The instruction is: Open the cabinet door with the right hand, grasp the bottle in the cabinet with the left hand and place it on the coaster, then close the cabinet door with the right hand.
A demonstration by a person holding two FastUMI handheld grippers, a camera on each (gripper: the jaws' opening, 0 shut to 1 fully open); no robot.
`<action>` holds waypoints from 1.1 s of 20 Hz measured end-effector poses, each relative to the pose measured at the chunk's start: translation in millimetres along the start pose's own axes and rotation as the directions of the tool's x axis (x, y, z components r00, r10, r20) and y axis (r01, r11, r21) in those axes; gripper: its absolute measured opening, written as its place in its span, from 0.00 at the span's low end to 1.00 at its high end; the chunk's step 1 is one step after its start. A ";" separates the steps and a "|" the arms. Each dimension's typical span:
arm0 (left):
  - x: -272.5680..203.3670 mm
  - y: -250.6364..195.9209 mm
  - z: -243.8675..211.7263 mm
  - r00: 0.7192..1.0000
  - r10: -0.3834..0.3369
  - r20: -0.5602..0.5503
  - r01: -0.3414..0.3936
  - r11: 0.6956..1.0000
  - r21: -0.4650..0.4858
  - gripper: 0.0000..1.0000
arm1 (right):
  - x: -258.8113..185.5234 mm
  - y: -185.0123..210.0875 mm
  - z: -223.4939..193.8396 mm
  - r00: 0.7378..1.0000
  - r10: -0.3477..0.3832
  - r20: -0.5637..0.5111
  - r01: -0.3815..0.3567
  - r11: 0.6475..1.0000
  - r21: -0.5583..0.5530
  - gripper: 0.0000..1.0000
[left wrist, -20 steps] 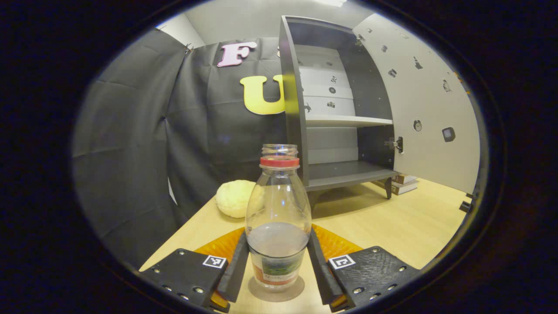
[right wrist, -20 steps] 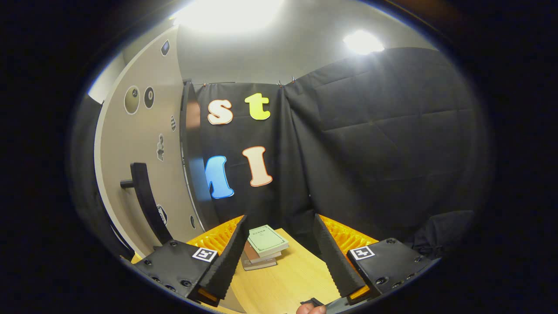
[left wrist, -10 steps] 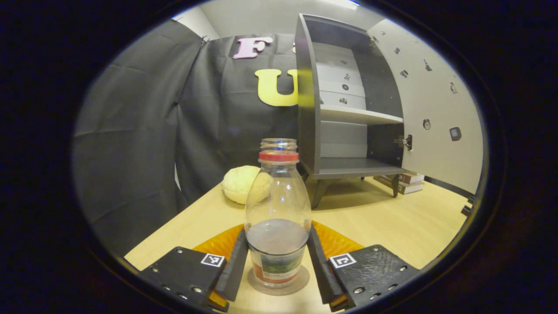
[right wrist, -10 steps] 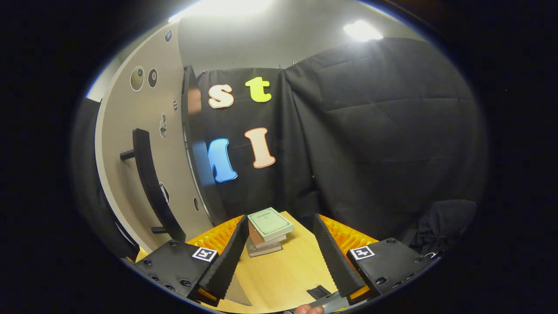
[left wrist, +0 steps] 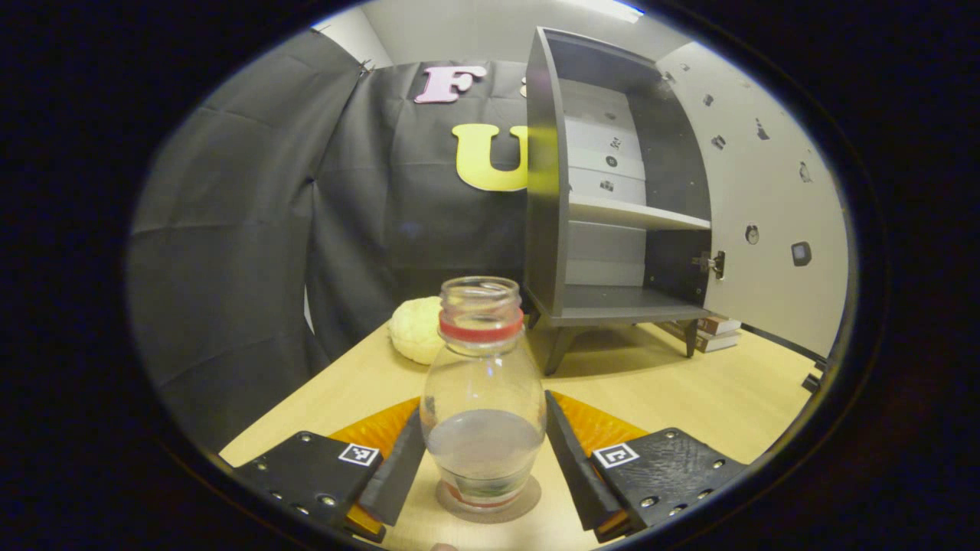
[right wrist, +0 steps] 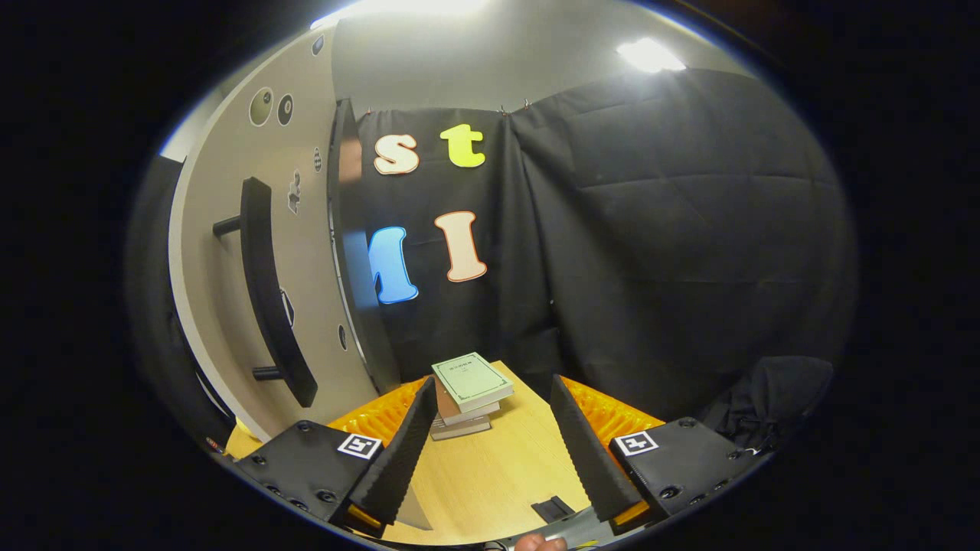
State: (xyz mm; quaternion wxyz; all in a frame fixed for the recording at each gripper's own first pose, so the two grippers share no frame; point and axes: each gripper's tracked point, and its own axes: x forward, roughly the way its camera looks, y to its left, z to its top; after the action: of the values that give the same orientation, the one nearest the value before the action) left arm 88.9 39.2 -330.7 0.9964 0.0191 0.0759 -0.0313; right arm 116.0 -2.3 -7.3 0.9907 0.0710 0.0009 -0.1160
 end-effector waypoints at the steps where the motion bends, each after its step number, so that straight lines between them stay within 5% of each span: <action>1: -1.6 0.5 4.3 1.000 0.000 0.006 0.000 1.000 0.009 0.82 | -0.5 1.2 -0.5 1.000 0.000 0.000 0.000 1.000 0.007 0.94; 10: -26.5 -10.3 90.2 0.989 -0.061 0.136 0.051 0.996 0.077 0.82 | -4.5 6.5 -16.7 1.000 -0.012 -0.014 0.012 0.999 0.038 0.95; 15: -50.0 -5.6 138.7 0.984 -0.020 0.177 0.004 0.996 0.085 0.82 | -7.4 -0.9 -25.8 0.999 -0.028 -0.021 0.030 0.996 0.084 0.95; 16: -55.1 -9.0 148.9 0.983 -0.016 0.182 0.000 0.996 0.090 0.82 | -7.3 -3.6 -25.2 0.999 -0.031 -0.019 0.032 0.996 0.081 0.87; 22: -89.0 -62.2 206.2 0.987 -0.038 0.159 0.023 0.996 0.091 0.82 | 7.3 -21.6 1.0 0.999 -0.011 0.038 0.009 0.999 0.046 0.87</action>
State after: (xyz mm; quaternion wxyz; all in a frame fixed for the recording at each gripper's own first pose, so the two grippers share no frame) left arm 28.0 -26.3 -115.6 0.9969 0.0596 -0.0056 -0.0513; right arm 118.1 -24.9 -9.5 0.9881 0.0913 -0.0206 -0.1224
